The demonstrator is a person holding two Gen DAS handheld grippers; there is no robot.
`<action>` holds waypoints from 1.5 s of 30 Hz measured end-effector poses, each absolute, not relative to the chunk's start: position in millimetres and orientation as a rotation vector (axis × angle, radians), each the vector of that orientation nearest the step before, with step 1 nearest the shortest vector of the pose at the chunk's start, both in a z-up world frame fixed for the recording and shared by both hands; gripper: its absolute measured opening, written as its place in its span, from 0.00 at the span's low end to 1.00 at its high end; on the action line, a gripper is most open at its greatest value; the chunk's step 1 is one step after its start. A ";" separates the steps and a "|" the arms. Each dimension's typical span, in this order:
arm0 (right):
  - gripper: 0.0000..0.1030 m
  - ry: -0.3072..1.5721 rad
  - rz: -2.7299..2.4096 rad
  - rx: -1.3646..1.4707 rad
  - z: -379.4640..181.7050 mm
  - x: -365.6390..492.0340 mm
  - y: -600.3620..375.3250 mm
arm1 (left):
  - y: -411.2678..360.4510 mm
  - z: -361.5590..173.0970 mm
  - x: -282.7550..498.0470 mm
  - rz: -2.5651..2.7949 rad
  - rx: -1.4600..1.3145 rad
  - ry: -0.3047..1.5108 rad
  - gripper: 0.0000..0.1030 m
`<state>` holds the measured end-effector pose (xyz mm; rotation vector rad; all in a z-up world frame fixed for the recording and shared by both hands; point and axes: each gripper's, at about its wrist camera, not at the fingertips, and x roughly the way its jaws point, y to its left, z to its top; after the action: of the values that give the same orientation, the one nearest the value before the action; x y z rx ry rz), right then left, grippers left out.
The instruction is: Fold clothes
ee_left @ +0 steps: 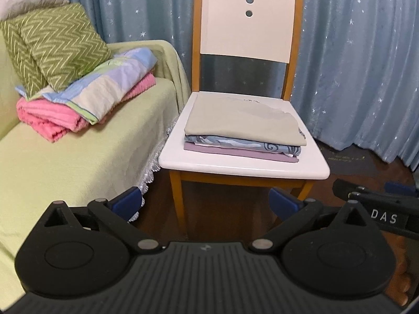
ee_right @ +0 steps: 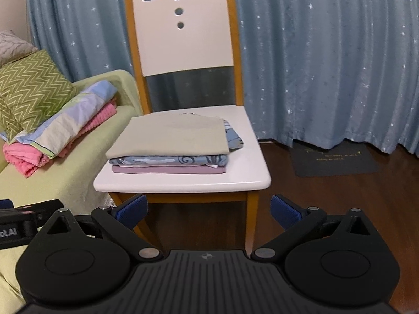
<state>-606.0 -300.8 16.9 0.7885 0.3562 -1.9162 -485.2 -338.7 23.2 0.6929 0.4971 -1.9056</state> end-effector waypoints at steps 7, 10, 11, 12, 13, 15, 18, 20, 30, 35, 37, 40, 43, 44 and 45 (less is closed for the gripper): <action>1.00 0.349 -1.919 0.825 18.7 -604.6 -297.1 | -338.3 22.2 -471.1 -1.890 0.645 0.573 0.99; 1.00 0.341 -1.921 0.841 20.8 -603.2 -296.1 | -337.4 20.8 -467.5 -1.878 0.648 0.575 0.99; 1.00 0.338 -1.921 0.848 21.6 -602.8 -295.8 | -336.5 20.4 -467.2 -1.876 0.653 0.565 0.99; 1.00 0.334 -1.918 0.857 22.4 -602.7 -295.6 | -335.4 20.1 -467.7 -1.874 0.656 0.552 0.99; 1.00 0.331 -1.915 0.864 23.4 -602.5 -295.3 | -333.9 19.7 -469.3 -1.874 0.659 0.535 0.99; 1.00 0.331 -1.915 0.862 25.2 -601.5 -294.7 | -331.5 19.6 -469.8 -1.877 0.664 0.518 0.99; 1.00 0.346 -1.930 0.841 26.0 -599.9 -294.4 | -328.9 19.2 -469.8 -1.878 0.671 0.506 0.99; 1.00 0.352 -1.934 0.839 25.5 -599.8 -294.6 | -328.1 18.3 -470.3 -1.874 0.677 0.497 0.99; 1.00 0.367 -1.934 0.852 21.9 -601.2 -300.7 | -332.9 13.9 -474.0 -1.859 0.685 0.484 0.99; 1.00 0.379 -1.928 0.852 18.8 -601.3 -306.8 | -338.0 10.4 -476.1 -1.858 0.696 0.484 0.99; 1.00 0.384 -1.926 0.853 17.6 -601.4 -309.2 | -341.8 7.9 -477.4 -1.855 0.703 0.490 0.99; 1.00 0.393 -1.922 0.855 14.5 -601.1 -312.7 | -348.4 3.5 -479.8 -1.851 0.715 0.500 0.99; 1.00 0.404 -1.917 0.860 9.8 -601.5 -316.9 | -355.0 -0.9 -482.3 -1.846 0.727 0.510 0.99; 1.00 0.408 -1.915 0.863 8.5 -601.9 -318.3 | -357.1 -2.5 -483.3 -1.845 0.731 0.513 0.99; 1.00 0.411 -1.915 0.864 7.3 -602.5 -319.6 | -359.1 -4.3 -484.6 -1.846 0.736 0.518 0.99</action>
<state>-602.5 -319.6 7.3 0.8639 0.4106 -1.9153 -484.6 -359.1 -4.3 0.7357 0.5175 -1.8457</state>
